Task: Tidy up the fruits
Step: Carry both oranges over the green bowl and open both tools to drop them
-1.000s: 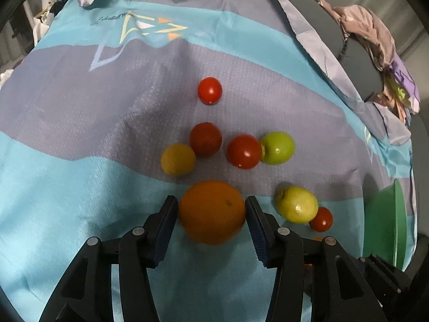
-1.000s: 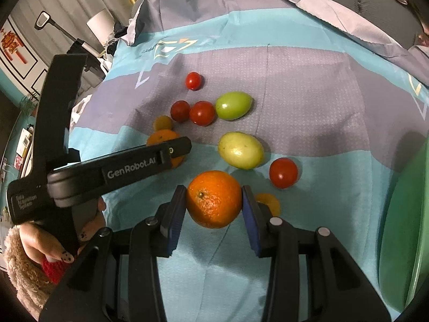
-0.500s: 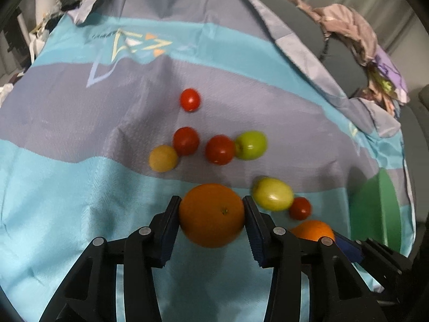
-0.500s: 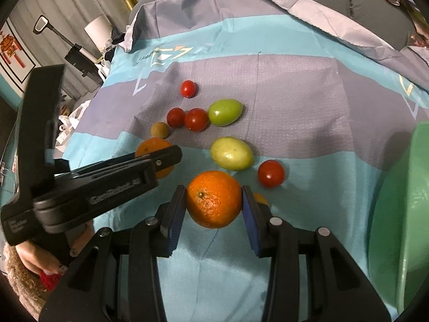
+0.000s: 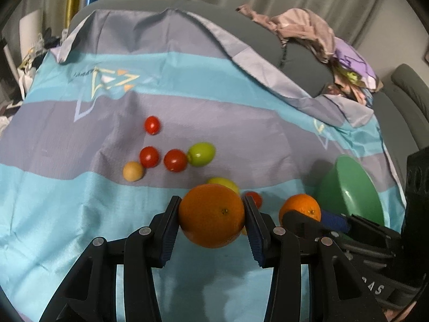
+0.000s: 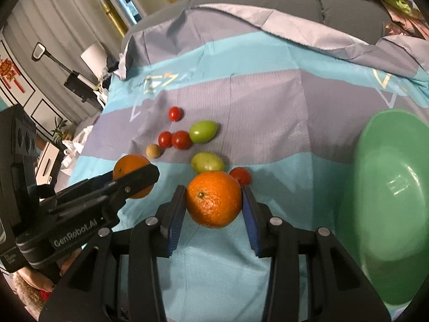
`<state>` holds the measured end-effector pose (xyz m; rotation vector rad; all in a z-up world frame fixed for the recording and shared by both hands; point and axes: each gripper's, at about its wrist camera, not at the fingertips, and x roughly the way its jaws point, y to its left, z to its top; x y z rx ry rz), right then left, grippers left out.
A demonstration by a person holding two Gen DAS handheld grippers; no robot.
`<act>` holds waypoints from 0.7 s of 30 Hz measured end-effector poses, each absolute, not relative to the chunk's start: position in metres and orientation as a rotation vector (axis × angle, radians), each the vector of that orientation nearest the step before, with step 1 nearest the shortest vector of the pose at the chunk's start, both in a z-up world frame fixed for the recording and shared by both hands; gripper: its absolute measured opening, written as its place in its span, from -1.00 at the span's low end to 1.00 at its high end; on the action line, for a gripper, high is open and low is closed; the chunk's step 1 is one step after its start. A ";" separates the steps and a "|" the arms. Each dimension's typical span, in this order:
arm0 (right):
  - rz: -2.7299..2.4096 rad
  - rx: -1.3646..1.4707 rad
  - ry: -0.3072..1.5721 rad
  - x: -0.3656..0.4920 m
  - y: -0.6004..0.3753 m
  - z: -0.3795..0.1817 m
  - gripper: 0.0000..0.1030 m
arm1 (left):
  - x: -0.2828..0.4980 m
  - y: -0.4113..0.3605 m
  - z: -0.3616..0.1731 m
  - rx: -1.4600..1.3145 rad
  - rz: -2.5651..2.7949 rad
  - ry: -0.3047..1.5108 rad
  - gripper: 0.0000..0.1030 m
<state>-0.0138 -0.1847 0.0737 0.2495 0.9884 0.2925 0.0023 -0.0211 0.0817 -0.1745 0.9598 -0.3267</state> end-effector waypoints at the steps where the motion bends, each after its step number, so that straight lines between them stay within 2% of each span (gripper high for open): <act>1: 0.293 0.254 0.983 -0.015 -0.187 0.076 -0.19 | 0.001 -0.023 0.083 -0.174 -0.332 0.955 -0.11; 21: 0.218 0.388 0.857 -0.039 -0.265 0.116 -0.19 | -0.014 -0.085 0.118 -0.148 -0.462 0.876 -0.11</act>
